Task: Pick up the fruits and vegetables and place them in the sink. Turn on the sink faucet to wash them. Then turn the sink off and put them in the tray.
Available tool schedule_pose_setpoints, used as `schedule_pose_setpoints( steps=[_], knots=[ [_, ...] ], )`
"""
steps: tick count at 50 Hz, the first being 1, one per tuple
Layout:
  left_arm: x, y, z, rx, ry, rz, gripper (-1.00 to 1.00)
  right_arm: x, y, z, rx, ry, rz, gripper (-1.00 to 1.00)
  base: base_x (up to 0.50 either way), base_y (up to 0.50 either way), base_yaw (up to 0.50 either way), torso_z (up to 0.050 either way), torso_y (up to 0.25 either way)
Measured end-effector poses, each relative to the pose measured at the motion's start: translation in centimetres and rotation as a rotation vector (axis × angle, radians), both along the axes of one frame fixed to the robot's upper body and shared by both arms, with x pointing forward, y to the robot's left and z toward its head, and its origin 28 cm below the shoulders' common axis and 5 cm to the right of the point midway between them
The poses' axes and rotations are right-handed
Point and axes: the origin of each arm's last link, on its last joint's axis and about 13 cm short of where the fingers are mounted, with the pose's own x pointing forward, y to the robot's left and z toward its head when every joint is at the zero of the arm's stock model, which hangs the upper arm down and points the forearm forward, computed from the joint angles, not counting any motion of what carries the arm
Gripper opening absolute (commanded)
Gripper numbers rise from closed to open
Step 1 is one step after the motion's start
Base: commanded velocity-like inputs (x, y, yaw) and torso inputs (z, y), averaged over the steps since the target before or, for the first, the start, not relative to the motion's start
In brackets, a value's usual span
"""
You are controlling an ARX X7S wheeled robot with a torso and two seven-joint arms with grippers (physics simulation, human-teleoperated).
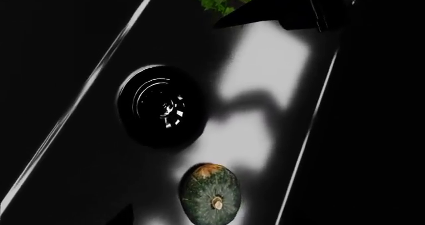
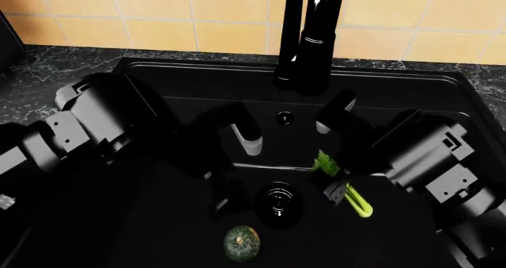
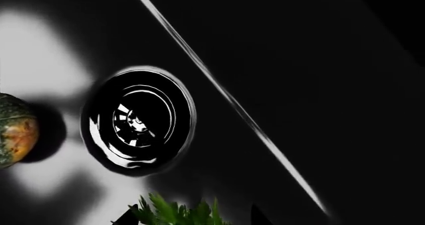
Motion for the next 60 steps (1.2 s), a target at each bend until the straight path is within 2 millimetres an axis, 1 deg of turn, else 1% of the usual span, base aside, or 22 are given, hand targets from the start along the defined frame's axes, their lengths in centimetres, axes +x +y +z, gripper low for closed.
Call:
schedule_pose_setpoints(
  steps=[7, 15, 25, 41, 60],
  knots=[
    [1.1, -0.1, -0.5, -0.019, 0.041, 0.015, 1.00, 0.0, -0.1, 0.2, -0.002, -0.010, -0.007, -1.00, 0.00, 0.00, 0.00, 0.000, 0.000],
    [2.3, -0.5, -1.6, -0.015, 0.083, 0.043, 1.00, 0.0, -0.2, 0.3, -0.005, -0.015, -0.011, -1.00, 0.00, 0.00, 0.00, 0.000, 0.000],
    [3.3, -1.0, -3.0, -0.009, 0.117, 0.064, 1.00, 0.0, -0.2, 0.3, -0.008, -0.017, -0.013, -1.00, 0.00, 0.00, 0.00, 0.000, 0.000],
    [4.1, -1.9, -5.2, 0.047, 0.180, 0.060, 1.00, 0.0, -0.4, 0.3, -0.017, -0.019, -0.024, -1.00, 0.00, 0.00, 0.00, 0.000, 0.000],
    [4.4, -2.5, -7.1, 0.089, 0.239, 0.033, 1.00, 0.2, -0.6, 0.7, -0.033, -0.038, -0.048, -1.00, 0.00, 0.00, 0.00, 0.000, 0.000]
  ],
)
